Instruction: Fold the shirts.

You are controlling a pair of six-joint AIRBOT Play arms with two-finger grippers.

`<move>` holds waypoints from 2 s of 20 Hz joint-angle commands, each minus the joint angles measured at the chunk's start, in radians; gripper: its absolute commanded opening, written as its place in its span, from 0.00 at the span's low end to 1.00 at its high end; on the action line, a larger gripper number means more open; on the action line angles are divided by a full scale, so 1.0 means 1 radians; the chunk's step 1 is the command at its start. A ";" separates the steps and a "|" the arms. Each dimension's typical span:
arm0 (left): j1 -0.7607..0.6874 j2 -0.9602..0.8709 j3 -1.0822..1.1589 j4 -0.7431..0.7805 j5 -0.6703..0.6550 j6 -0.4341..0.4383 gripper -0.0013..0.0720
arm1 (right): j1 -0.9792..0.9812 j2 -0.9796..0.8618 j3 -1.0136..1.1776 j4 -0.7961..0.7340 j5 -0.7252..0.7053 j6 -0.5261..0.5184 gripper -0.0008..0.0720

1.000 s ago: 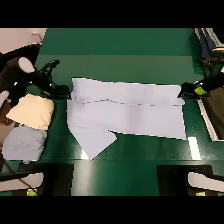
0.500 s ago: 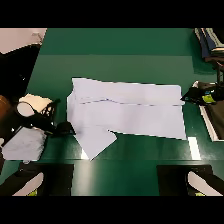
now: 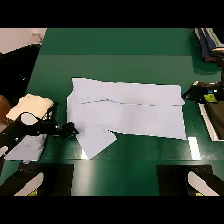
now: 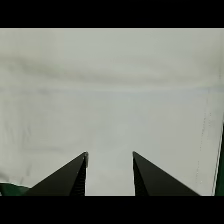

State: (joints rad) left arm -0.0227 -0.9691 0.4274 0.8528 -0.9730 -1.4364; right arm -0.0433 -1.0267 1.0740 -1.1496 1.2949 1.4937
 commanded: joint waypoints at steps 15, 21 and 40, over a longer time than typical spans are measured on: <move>0.000 0.007 0.107 -0.040 -0.086 0.076 0.05 | -0.522 0.000 -0.541 -0.046 0.075 -0.050 0.53; 0.000 0.007 0.107 0.029 -0.116 0.067 0.05 | -0.417 -0.127 -0.507 0.056 -0.040 -0.071 0.41; 0.000 0.330 0.358 0.352 -0.461 -0.185 0.05 | -0.249 0.235 -0.286 -0.128 0.319 -0.062 0.03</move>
State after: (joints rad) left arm -0.0235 -0.6342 0.7330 1.1965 -1.5322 -1.6081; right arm -0.2977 -0.8120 0.7387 -1.3018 1.5970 1.4181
